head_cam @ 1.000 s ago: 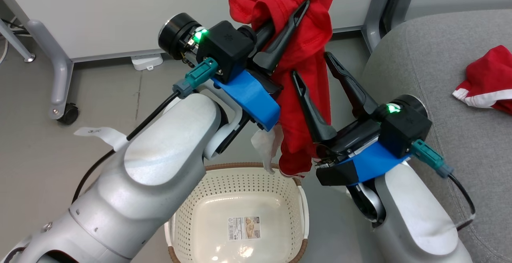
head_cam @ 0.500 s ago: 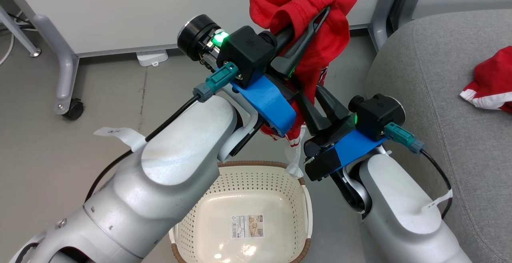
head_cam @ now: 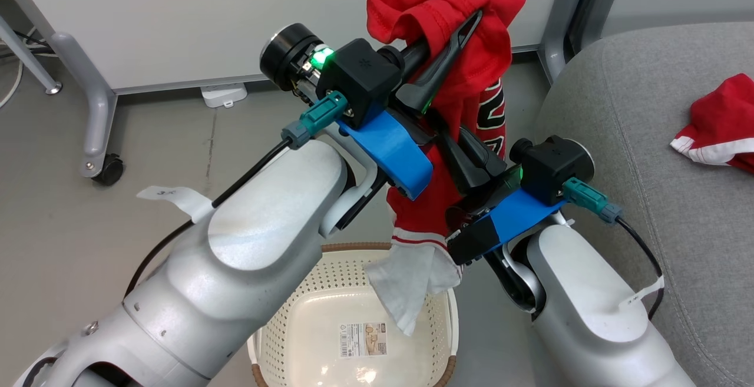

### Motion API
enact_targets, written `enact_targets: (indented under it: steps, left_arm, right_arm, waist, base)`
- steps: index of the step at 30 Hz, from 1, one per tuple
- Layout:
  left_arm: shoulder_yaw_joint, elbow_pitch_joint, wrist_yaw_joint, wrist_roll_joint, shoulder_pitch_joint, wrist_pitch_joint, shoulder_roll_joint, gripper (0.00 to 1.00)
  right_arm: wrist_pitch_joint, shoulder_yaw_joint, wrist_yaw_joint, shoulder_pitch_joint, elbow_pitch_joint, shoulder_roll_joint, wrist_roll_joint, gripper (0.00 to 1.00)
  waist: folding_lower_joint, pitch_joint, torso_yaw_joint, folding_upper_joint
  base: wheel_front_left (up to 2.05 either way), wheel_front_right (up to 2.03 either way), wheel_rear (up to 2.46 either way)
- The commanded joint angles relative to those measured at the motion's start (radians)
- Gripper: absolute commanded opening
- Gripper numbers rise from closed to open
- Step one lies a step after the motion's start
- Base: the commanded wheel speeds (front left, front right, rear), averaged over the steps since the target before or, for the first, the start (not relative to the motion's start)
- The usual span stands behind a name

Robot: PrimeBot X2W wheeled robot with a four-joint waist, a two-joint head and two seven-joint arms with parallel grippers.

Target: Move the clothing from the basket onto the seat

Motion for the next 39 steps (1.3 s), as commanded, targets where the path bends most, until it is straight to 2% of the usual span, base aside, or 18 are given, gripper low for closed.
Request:
enact_targets:
  steps: [1, 13, 14, 15, 28, 39]
  left_arm:
    - [-0.003, 0.004, 0.004, -0.005, -0.009, -0.008, -0.002, 0.00]
    - [-0.003, 0.015, 0.008, -0.017, 0.002, -0.014, 0.004, 0.00]
    - [-0.002, 0.015, 0.009, -0.016, 0.003, -0.014, 0.004, 0.45]
    - [-0.004, 0.018, 0.009, -0.020, 0.005, -0.008, 0.004, 1.00]
    - [-0.024, 0.038, 0.007, -0.037, 0.042, 0.012, 0.031, 1.00]
    - [-0.030, -0.005, 0.017, -0.027, 0.037, 0.014, 0.057, 1.00]
  right_arm:
    - [-0.001, 0.000, 0.001, -0.007, -0.005, 0.000, -0.002, 0.00]
    - [-0.001, 0.011, 0.001, 0.004, -0.015, 0.000, 0.005, 0.00]
    - [-0.001, 0.012, 0.001, 0.005, -0.016, 0.000, 0.005, 0.00]
    - [-0.001, 0.013, 0.001, 0.006, -0.018, 0.000, 0.005, 0.00]
    - [-0.001, -0.017, 0.001, 0.016, -0.056, -0.001, -0.003, 0.00]
    - [-0.001, -0.047, 0.001, 0.043, -0.085, -0.001, -0.021, 0.00]
  waist:
    - [0.0000, 0.000, 0.001, 0.0000]
    - [0.0000, -0.010, 0.005, 0.0000]
    - [0.0000, -0.012, 0.005, 0.0000]
    - [0.0000, -0.013, 0.005, 0.0000]
    - [0.0000, 0.001, -0.002, 0.0000]
    - [0.0000, 0.027, -0.076, 0.0000]
  base:
    - [0.00, 0.00, 0.00]
    - [0.00, 0.00, 0.00]
    - [0.00, 0.00, 0.00]
    - [0.00, 0.00, 0.00]
    - [0.00, 0.00, 0.00]
    - [0.00, 0.00, 0.00]
